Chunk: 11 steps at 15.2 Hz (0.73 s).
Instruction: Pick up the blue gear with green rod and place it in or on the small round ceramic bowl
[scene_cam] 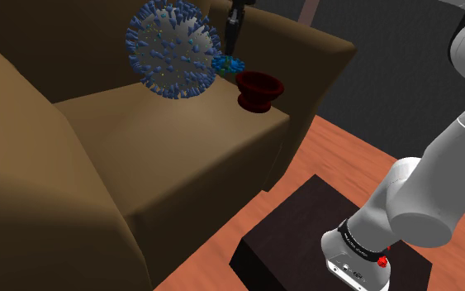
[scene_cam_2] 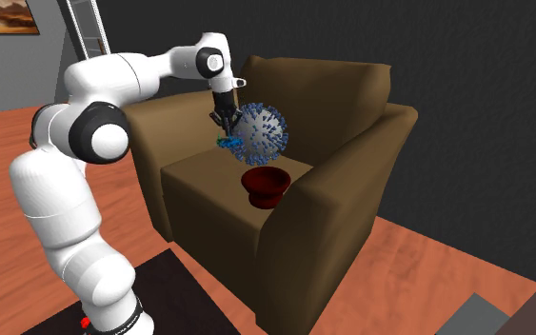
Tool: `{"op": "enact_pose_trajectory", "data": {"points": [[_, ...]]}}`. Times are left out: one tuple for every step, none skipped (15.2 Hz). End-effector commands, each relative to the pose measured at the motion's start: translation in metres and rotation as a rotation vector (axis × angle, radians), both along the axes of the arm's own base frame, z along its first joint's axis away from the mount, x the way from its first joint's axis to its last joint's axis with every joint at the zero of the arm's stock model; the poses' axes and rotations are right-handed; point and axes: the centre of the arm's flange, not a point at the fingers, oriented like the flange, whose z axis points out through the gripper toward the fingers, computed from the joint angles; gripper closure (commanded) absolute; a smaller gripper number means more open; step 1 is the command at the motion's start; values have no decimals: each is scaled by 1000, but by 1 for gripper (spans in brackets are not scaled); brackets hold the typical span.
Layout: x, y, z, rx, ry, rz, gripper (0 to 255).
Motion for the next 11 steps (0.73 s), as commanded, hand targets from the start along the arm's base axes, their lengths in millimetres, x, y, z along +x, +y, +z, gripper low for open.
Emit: {"op": "enact_pose_trajectory", "data": {"points": [[0, -1, 11, 0, 0, 0, 255], [0, -1, 17, 0, 0, 0, 255], [0, -1, 22, 0, 0, 0, 255], [0, -1, 27, 0, 0, 0, 255], [0, -1, 23, 0, 0, 0, 255], [0, -1, 23, 0, 0, 0, 0], [-5, 7, 13, -5, 5, 9, 0], [-10, 15, 3, -10, 10, 18, 0], [-15, 22, -6, -15, 15, 28, 0], [-20, 30, -16, -19, 19, 37, 0], [-25, 37, -26, -24, 24, 46, 0]]}}
